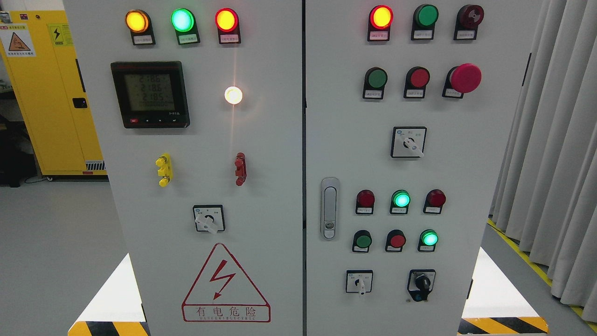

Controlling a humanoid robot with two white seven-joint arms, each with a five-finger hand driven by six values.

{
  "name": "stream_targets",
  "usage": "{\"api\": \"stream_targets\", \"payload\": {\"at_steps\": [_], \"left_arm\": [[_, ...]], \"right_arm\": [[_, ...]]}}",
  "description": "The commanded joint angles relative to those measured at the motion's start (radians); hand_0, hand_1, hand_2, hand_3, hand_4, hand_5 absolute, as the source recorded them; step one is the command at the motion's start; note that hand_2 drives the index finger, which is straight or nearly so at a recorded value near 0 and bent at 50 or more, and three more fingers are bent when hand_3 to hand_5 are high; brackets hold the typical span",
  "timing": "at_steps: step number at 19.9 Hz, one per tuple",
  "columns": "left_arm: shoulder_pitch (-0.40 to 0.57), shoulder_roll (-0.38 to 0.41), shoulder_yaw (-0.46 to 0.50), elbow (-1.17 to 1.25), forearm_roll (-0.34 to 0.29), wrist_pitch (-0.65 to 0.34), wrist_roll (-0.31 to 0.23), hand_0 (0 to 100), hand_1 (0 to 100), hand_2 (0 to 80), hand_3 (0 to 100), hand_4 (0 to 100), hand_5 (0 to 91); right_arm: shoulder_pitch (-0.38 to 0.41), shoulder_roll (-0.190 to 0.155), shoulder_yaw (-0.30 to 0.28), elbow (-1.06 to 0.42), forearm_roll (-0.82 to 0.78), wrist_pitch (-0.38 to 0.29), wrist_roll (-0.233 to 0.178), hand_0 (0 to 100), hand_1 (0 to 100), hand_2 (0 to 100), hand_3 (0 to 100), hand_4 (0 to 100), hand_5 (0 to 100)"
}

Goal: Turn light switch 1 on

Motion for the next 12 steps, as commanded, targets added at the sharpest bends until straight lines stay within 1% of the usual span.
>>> {"api": "stream_targets", "payload": {"at_steps": [1,2,3,4,6,7,8,9,10,11,12], "left_arm": [[0.0,0.015,-0.074,0.58,0.002,0.043,-0.06,15,20,6.0,27,36,0.0],[-0.005,0.015,-0.108,0.583,-0.003,0.08,-0.061,17,22,1.9,23,33,0.0],[-0.008,0.015,-0.127,0.581,-0.006,0.121,-0.06,20,22,0.0,19,30,0.0],[-0.02,0.015,-0.134,0.581,-0.012,0.158,-0.06,22,22,0.0,17,28,0.0],[-0.04,0.017,-0.142,0.584,-0.029,0.213,-0.06,25,22,0.0,7,23,0.0],[-0.051,0.018,-0.142,0.584,-0.047,0.25,-0.06,26,22,0.0,5,22,0.0],[-0.063,0.02,-0.142,0.586,-0.07,0.287,-0.06,26,23,0.0,1,19,0.0],[-0.077,0.02,-0.141,0.586,-0.09,0.319,-0.06,27,23,0.0,0,18,0.0],[-0.086,0.02,-0.142,0.586,-0.104,0.344,-0.058,27,23,0.0,0,15,0.0],[-0.089,0.018,-0.141,0.586,-0.11,0.356,-0.058,28,23,0.0,0,8,0.0],[-0.095,0.015,-0.141,0.586,-0.112,0.359,-0.058,28,23,0.0,0,7,0.0]], "right_arm": [[0.0,0.0,0.0,0.0,-0.029,0.001,-0.001,0,50,4,0,0,0],[0.0,0.0,0.0,0.0,-0.029,0.001,-0.001,0,50,4,0,0,0],[0.0,0.0,0.0,0.0,-0.029,0.001,0.001,0,50,4,0,0,0],[0.0,0.0,0.0,0.0,-0.029,0.001,-0.001,0,50,4,0,0,0],[0.0,0.0,0.0,0.0,-0.029,0.001,-0.001,0,50,4,0,0,0],[0.0,0.0,0.0,0.0,-0.029,0.001,-0.001,0,50,4,0,0,0],[0.0,0.0,0.0,0.0,-0.029,0.001,-0.001,0,50,4,0,0,0],[0.0,0.0,0.0,0.0,-0.029,0.001,-0.001,0,50,4,0,0,0],[0.0,0.0,0.0,0.0,-0.029,0.001,-0.001,0,50,4,0,0,0],[0.0,0.0,0.0,0.0,-0.029,0.001,-0.001,0,50,4,0,0,0],[0.0,0.0,0.0,0.0,-0.029,0.001,-0.001,0,50,4,0,0,0]]}}
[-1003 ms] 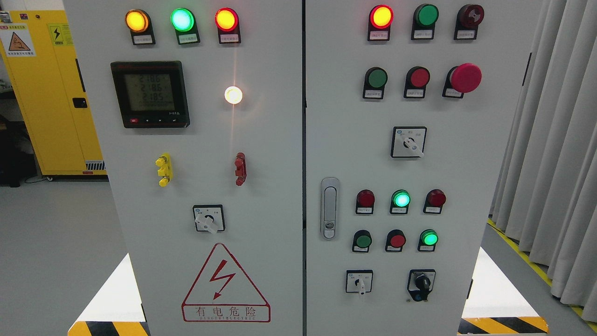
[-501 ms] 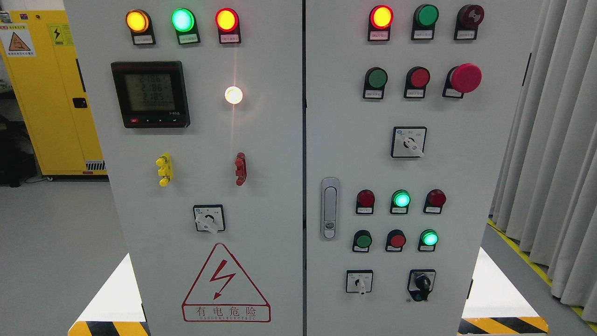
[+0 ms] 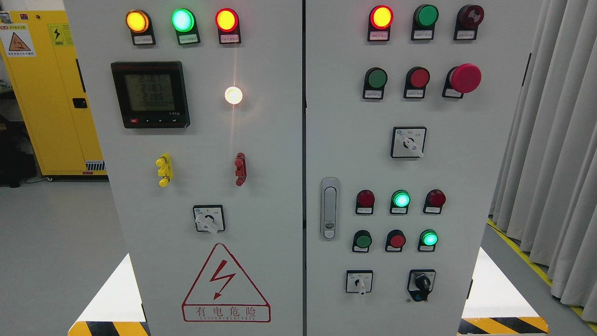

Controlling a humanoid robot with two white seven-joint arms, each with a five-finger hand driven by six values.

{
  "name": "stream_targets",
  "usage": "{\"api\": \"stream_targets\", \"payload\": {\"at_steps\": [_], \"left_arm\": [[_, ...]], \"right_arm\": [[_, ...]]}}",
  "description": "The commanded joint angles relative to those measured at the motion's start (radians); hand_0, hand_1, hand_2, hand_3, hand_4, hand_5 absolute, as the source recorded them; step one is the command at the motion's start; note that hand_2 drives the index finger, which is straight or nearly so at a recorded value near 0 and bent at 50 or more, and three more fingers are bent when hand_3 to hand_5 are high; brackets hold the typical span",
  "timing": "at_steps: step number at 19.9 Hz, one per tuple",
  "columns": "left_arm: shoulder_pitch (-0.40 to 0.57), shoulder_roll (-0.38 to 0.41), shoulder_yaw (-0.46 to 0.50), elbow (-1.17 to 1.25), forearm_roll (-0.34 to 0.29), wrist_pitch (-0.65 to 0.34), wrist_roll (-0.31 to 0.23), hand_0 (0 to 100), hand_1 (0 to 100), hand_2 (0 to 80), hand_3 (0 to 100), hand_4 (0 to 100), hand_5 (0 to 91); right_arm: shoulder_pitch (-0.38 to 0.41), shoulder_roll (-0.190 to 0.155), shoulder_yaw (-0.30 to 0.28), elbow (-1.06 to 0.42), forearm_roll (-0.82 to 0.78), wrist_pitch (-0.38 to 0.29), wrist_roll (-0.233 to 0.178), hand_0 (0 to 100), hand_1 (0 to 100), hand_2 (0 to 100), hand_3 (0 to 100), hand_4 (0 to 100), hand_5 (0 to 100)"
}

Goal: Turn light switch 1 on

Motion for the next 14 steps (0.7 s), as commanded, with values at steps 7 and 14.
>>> {"api": "stream_targets", "payload": {"at_steps": [7,14], "left_arm": [[-0.058,-0.014,-0.065,0.198,-0.049,0.065,0.0,30,22,0.0,0,0,0.0],[-0.079,-0.025,-0.071,0.196,-0.057,0.065,-0.001,32,21,0.0,0,0,0.0]], "right_arm": [[0.0,0.0,0.0,0.0,-0.029,0.001,-0.001,0,50,4,0,0,0],[0.0,0.0,0.0,0.0,-0.029,0.001,0.001,0,50,4,0,0,0]]}}
